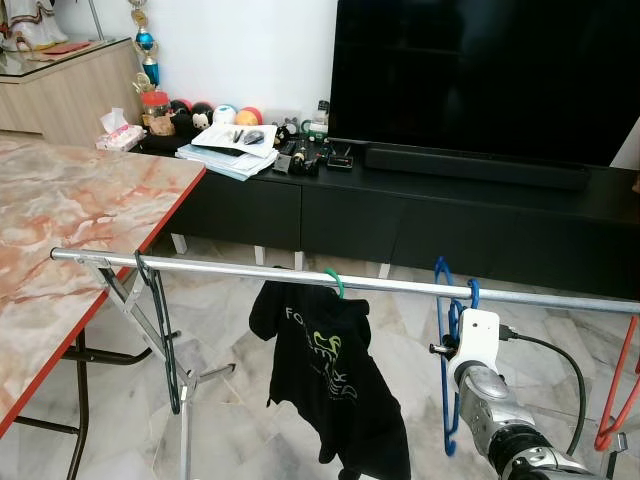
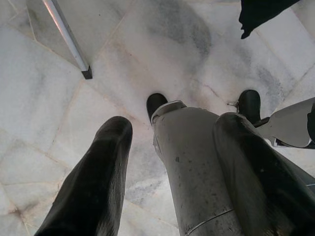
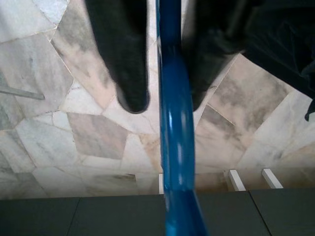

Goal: Hang hanger

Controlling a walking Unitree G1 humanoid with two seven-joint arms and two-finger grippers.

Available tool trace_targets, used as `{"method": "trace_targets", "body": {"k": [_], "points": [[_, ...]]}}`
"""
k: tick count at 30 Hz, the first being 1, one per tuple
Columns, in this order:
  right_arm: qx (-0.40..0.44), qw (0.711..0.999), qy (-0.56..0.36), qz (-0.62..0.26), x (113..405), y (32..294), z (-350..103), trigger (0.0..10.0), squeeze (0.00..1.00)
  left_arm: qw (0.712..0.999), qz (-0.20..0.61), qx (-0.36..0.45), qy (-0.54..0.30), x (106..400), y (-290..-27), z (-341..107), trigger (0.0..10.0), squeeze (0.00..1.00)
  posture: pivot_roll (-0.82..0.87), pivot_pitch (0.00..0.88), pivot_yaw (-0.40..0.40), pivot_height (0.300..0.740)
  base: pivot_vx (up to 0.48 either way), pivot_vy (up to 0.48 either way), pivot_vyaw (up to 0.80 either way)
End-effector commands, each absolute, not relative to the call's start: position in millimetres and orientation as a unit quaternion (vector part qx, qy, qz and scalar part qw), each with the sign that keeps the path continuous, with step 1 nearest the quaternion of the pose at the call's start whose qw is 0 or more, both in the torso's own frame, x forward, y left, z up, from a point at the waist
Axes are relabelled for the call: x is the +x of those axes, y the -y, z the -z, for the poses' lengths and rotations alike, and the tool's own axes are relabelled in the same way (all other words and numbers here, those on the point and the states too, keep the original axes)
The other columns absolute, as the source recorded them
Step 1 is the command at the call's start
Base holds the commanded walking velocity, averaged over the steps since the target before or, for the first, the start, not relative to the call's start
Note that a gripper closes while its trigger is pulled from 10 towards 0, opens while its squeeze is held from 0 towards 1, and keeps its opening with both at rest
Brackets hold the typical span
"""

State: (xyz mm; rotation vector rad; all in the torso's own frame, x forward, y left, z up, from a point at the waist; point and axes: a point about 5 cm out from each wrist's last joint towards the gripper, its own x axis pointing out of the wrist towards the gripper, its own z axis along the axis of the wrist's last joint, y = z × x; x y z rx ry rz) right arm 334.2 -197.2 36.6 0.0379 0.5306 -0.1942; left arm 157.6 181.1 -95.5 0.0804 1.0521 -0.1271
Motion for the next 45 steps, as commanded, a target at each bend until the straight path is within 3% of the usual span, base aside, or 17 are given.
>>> {"method": "trace_targets", "body": {"k": [1,9,10,11,31,45], "points": [[0.018,0.96,-0.263,0.098,333,198,-36,10.0,0.68,0.843,0.065,0.045,-0.532,139,-184,103,10.0,0.0,0.16,0.0,-0.039,0.74,0.0,0.0,0.0],[0.0,0.978,-0.186,0.093,338,197,-49,10.0,0.6,0.843,0.063,0.047,-0.532,138,-187,103,10.0,0.0,0.15,0.0,-0.041,0.74,0.0,0.0,0.0],[0.003,0.983,-0.161,0.088,339,195,-52,10.0,0.18,0.843,0.063,0.047,-0.532,137,-188,103,10.0,0.0,0.15,0.0,-0.042,0.74,0.0,0.0,0.0],[0.003,0.986,-0.142,0.086,338,194,-53,10.0,0.0,0.843,0.063,0.047,-0.532,137,-188,103,10.0,0.0,0.15,0.0,-0.042,0.74,0.0,0.0,0.0],[0.004,0.995,-0.027,0.098,287,189,-51,10.0,0.0,0.846,0.06,0.055,-0.528,137,-191,102,10.0,0.0,0.13,0.0,-0.044,0.74,0.0,0.0,0.0],[0.01,0.995,-0.036,0.096,284,183,-51,10.0,0.0,0.847,0.064,0.059,-0.525,137,-194,102,10.0,0.0,0.13,0.0,-0.038,0.74,0.0,0.0,0.0]]}}
